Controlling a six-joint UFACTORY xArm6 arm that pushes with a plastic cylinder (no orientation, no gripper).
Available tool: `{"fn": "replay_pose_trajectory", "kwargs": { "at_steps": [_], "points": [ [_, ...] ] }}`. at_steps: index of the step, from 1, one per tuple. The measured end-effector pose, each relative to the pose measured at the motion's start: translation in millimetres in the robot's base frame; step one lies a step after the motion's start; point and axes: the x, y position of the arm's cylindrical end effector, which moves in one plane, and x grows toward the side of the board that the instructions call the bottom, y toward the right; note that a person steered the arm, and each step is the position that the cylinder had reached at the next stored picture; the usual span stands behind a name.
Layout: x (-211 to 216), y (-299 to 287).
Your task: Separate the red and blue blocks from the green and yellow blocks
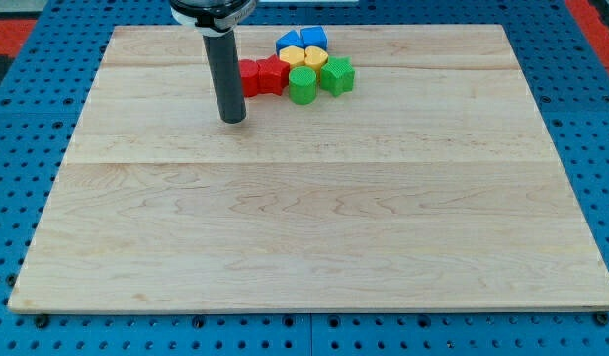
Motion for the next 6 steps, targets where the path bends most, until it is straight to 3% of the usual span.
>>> {"fn": "replay_pose_trajectory", "kwargs": {
  "at_steps": [2,3,5,6],
  "points": [
    [0.5,37.0],
    [2.1,124.7],
    [17.0,243.9],
    [-42.3,269.3]
  ]
}}
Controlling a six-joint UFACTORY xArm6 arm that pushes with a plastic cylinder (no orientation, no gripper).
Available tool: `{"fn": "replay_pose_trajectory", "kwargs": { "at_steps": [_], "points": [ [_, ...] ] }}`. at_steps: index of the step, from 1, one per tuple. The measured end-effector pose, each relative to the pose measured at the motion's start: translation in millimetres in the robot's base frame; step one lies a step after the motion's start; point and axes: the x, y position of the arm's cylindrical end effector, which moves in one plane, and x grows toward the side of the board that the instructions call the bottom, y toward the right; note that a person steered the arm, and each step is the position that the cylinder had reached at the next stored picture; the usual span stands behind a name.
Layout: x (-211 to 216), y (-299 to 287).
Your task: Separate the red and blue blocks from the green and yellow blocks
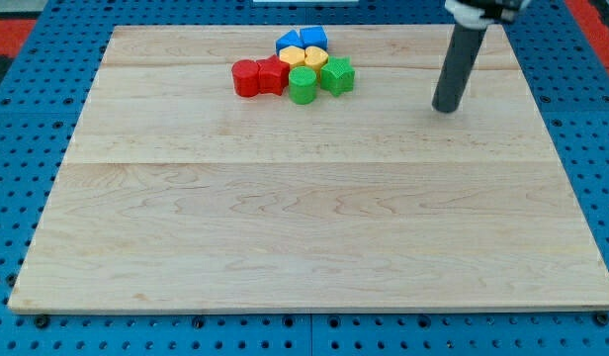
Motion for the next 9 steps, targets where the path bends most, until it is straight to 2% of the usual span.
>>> {"fn": "replay_pose_trajectory", "kwargs": {
  "at_steps": [1,2,4,5,6,7,9],
  "points": [
    [-67.0,-18.8],
    [-86.8,-85.6],
    [-123.3,-130.3],
    [-78.5,-192.3],
    [-63.1,-232.6],
    [-80.5,-217.1],
    [-48.1,-219.3]
  ]
}}
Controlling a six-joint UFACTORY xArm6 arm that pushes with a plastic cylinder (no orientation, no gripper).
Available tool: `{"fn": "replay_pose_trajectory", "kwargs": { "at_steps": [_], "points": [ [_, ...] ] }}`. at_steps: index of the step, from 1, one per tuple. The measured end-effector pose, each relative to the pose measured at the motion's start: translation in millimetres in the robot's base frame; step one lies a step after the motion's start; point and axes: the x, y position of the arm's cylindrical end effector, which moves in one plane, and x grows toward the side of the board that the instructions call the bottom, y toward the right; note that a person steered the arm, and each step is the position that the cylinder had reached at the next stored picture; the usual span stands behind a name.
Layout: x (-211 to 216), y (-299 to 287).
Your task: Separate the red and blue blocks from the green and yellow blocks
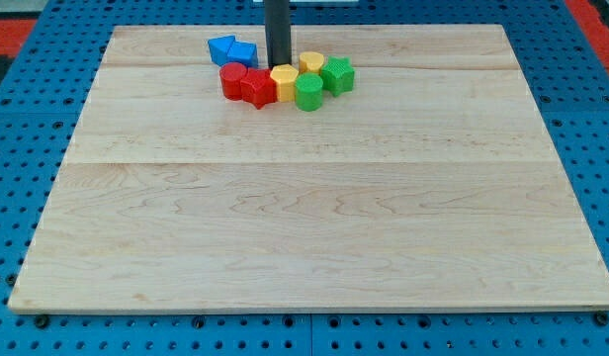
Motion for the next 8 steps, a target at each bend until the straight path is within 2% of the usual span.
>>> {"fn": "replay_pose_trajectory", "kwargs": {
  "at_steps": [1,3,4,6,7,8],
  "points": [
    [13.8,2.4],
    [78.9,15.8],
    [74.0,8.7],
    [80.6,-45.0],
    [81.0,-47.4],
    [37.4,-52.9]
  ]
}}
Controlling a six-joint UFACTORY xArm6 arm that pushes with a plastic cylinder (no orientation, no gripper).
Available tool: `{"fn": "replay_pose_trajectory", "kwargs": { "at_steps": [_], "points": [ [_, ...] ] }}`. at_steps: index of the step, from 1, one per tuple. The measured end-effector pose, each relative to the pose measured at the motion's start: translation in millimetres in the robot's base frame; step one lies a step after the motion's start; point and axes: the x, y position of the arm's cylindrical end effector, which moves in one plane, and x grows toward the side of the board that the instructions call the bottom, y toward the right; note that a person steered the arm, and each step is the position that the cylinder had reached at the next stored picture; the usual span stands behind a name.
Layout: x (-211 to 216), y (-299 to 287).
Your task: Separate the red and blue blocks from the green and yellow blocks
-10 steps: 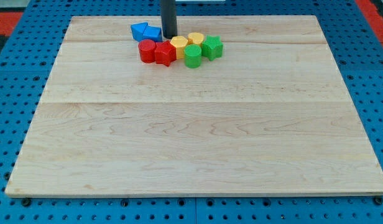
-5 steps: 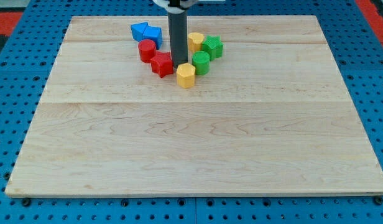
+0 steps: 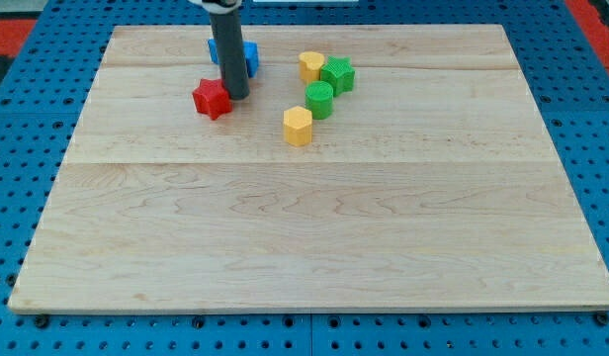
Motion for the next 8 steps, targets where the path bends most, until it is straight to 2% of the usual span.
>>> {"fn": "replay_pose_trajectory", "kwargs": {
  "at_steps": [1,2,3,4,6,7,8],
  "points": [
    [18.0,-8.5],
    [57.6,-5.1],
    [87.8,-43.4],
    [85.4,-60.6],
    [4.0,-58.2],
    [53.7,-25.0],
    [122.7,15.3]
  ]
}}
